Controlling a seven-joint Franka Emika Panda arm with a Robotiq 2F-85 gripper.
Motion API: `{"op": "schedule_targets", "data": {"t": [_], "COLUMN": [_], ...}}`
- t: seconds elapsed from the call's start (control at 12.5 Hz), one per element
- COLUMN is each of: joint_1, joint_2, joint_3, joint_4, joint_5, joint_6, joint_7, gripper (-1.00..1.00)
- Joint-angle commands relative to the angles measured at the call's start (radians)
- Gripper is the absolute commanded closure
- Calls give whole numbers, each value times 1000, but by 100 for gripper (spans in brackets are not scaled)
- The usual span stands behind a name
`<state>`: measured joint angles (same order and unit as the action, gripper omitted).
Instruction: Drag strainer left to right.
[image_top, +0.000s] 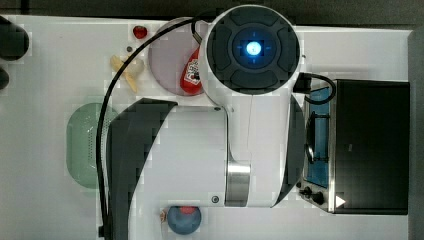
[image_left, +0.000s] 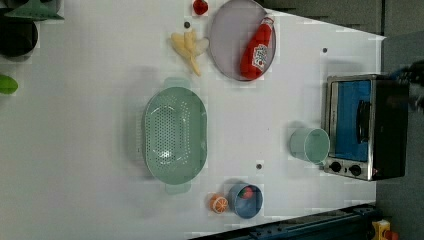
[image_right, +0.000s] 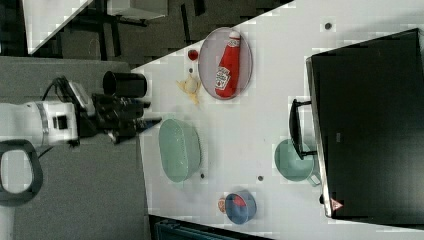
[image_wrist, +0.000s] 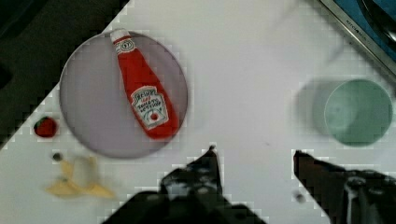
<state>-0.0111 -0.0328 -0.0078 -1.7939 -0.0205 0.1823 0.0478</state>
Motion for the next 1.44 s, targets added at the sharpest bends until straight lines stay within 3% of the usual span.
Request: {"op": "schedule_targets", "data": {"t": [0.08,0.24,0.48,0.8,1.2,1.44], "joint_1": [-12,-12,5,30,36,37], "joint_2": [-532,-530,-510,-427,-220,-41], "joint_3": [-40,-37,16,192,457,556], "joint_4": [-245,-245,-253,-298,-370,-386], "joint_5": [4,5,28,37,37,35], "joint_6": [-275,-275,-252,-119,157,346], "joint_7": [-4,-4,-2,70,421,695], "gripper": [-60,-100,-100,-100,-100,-100]}}
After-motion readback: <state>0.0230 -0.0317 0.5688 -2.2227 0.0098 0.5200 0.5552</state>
